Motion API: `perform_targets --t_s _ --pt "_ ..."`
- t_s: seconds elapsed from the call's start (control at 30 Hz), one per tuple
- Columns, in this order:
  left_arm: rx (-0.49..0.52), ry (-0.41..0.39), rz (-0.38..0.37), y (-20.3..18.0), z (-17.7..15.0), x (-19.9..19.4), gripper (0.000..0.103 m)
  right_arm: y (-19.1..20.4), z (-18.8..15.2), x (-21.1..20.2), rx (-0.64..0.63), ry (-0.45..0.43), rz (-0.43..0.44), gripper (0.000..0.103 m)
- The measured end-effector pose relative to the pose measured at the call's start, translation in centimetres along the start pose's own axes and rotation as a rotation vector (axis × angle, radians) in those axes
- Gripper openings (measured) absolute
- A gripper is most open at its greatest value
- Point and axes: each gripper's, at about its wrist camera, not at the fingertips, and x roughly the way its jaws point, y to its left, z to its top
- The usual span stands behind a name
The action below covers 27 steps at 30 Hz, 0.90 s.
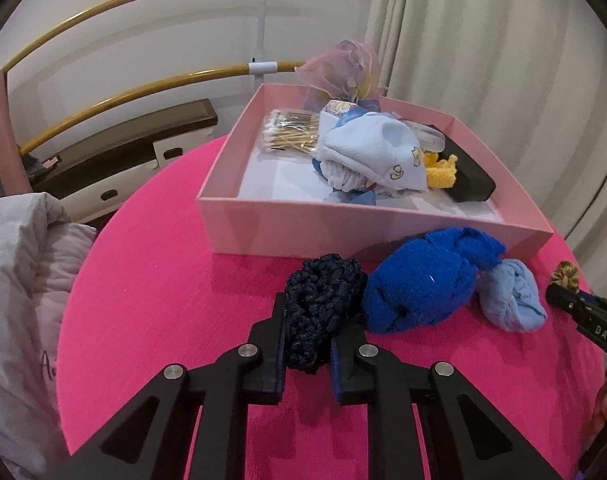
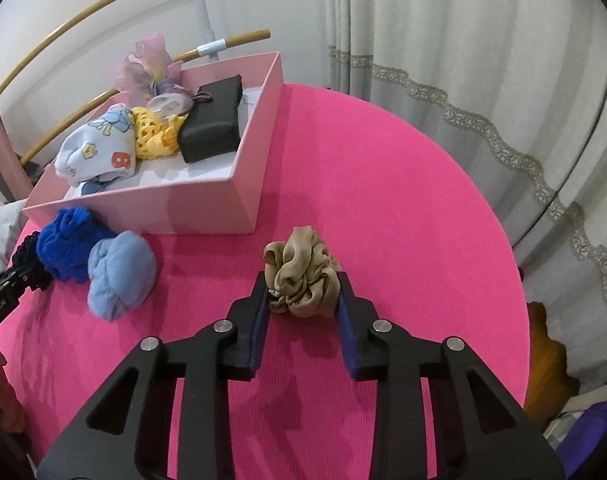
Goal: Organize soft objects
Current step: 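Grasp the dark navy knit with the left gripper while the right grasps the tan scrunchie, then carry the navy knit and tan scrunchie into the pink box and release both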
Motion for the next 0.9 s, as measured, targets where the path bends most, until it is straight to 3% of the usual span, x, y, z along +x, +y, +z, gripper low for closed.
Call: perform_targets --t_s 0.4,0.9 --pt "-0.006 -0.024 0.029 0.6 -2.7 -5.6 0.013 1.9 -2.1 -4.0 -0.037 -0.033 0.047 0.028" --pt "0.02 -0.093 0.03 -1.6 -5.2 -13.5 0.013 4.9 -3.6 -9.1 -0.093 -0.104 0.104 0.028"
